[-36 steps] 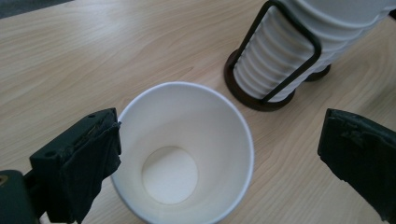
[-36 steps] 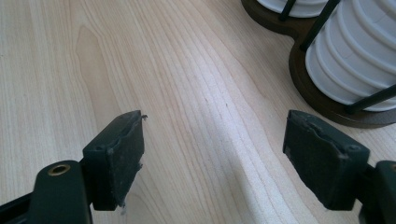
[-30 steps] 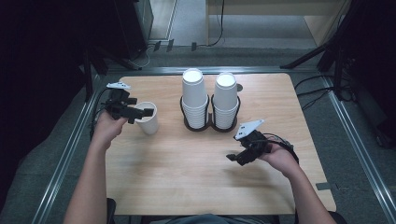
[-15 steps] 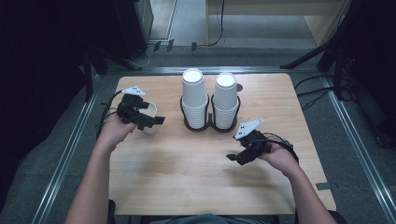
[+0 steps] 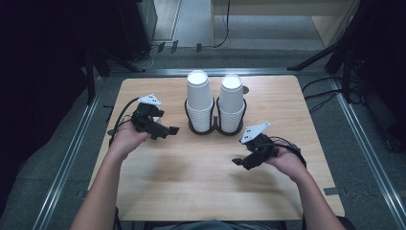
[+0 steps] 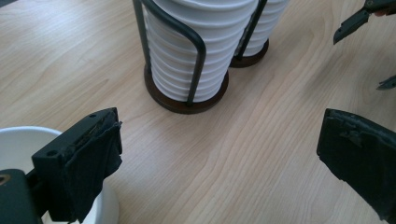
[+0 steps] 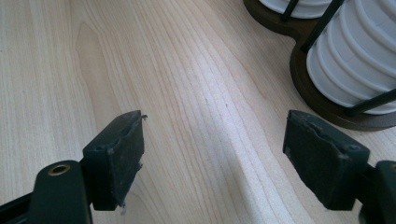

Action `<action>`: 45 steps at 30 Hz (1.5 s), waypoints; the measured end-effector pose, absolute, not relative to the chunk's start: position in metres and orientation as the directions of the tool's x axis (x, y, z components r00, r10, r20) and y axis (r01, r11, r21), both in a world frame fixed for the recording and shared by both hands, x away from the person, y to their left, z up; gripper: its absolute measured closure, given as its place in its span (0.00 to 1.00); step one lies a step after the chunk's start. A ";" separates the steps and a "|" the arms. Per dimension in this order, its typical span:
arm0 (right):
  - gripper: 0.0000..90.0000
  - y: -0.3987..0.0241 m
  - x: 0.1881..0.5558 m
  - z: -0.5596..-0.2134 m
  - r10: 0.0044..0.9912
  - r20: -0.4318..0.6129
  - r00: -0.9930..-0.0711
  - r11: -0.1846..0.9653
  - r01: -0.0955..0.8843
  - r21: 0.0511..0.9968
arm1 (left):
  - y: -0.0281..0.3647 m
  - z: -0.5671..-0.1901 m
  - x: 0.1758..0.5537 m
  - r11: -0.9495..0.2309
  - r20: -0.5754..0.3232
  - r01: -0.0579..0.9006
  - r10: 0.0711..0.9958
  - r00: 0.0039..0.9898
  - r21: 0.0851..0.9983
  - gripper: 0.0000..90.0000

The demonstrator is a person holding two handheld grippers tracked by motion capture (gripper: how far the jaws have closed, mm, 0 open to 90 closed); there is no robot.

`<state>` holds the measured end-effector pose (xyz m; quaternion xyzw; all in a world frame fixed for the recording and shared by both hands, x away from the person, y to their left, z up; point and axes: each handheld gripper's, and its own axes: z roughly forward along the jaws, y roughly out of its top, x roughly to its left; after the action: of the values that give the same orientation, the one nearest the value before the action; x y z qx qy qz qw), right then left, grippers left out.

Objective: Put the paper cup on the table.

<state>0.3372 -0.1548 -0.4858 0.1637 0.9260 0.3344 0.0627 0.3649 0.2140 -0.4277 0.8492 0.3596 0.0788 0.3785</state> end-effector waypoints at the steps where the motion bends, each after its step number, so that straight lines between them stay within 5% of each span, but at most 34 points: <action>1: 0.23 -0.155 0.337 -0.486 0.346 -0.007 -0.938 0.723 0.262 0.639 | 0.213 -0.428 0.364 -0.460 -0.134 0.547 0.668 0.732 0.700 0.00; 45: 0.23 -0.153 0.336 -0.488 0.334 -0.018 -0.942 0.747 0.252 0.616 | 0.121 -0.473 0.338 -0.590 -0.072 0.462 0.564 0.823 0.662 0.00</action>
<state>0.3355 -0.1532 -0.4883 0.1572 0.9323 0.3194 0.0637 0.3380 0.1214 -0.4732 0.8887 0.2887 0.0729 0.3488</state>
